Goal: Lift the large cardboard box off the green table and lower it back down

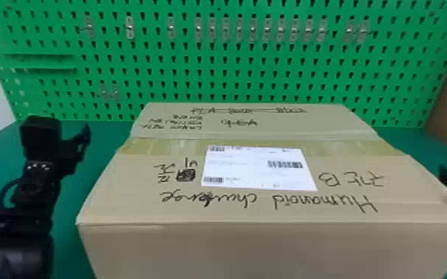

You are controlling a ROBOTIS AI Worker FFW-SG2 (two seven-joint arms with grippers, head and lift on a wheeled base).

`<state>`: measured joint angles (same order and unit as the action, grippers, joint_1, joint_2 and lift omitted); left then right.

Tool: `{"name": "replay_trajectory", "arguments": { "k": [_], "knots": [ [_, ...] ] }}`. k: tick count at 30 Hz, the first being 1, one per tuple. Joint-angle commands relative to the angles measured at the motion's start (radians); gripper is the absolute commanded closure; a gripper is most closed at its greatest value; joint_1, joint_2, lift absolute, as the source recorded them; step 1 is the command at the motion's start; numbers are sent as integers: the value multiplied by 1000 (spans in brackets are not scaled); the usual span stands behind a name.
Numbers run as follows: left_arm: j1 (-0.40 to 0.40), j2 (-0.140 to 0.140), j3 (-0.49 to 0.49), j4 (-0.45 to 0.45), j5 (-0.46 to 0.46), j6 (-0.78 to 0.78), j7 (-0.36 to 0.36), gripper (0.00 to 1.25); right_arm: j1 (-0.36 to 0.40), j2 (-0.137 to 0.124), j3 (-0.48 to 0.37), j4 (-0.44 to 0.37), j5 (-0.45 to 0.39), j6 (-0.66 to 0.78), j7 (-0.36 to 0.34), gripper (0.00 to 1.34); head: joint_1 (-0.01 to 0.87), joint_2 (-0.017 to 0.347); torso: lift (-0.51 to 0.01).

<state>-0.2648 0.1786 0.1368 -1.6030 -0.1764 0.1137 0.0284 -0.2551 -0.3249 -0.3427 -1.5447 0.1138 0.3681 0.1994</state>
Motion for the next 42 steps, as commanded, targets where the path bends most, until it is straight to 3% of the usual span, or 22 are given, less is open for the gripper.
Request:
{"name": "replay_trajectory", "arguments": {
  "k": [1,9,14,29,42],
  "knots": [
    [-2,-1,-2,0,0,0,-1,516,1,1,-1,0,-2,-2,0,532,508,51,-211],
    [-2,-1,-5,2,0,0,1,518,-1,10,-7,20,-26,-49,0,510,508,51,-211],
    [-5,-1,-8,6,2,0,1,516,-4,23,-24,71,-100,-138,0,509,508,51,-211],
    [-5,-4,-9,11,2,0,1,518,-9,24,-18,92,-72,-193,0,355,508,51,-211],
    [-4,-7,-8,12,6,0,1,518,-10,18,5,95,-43,-163,0,355,508,51,-211]
  ]
}}
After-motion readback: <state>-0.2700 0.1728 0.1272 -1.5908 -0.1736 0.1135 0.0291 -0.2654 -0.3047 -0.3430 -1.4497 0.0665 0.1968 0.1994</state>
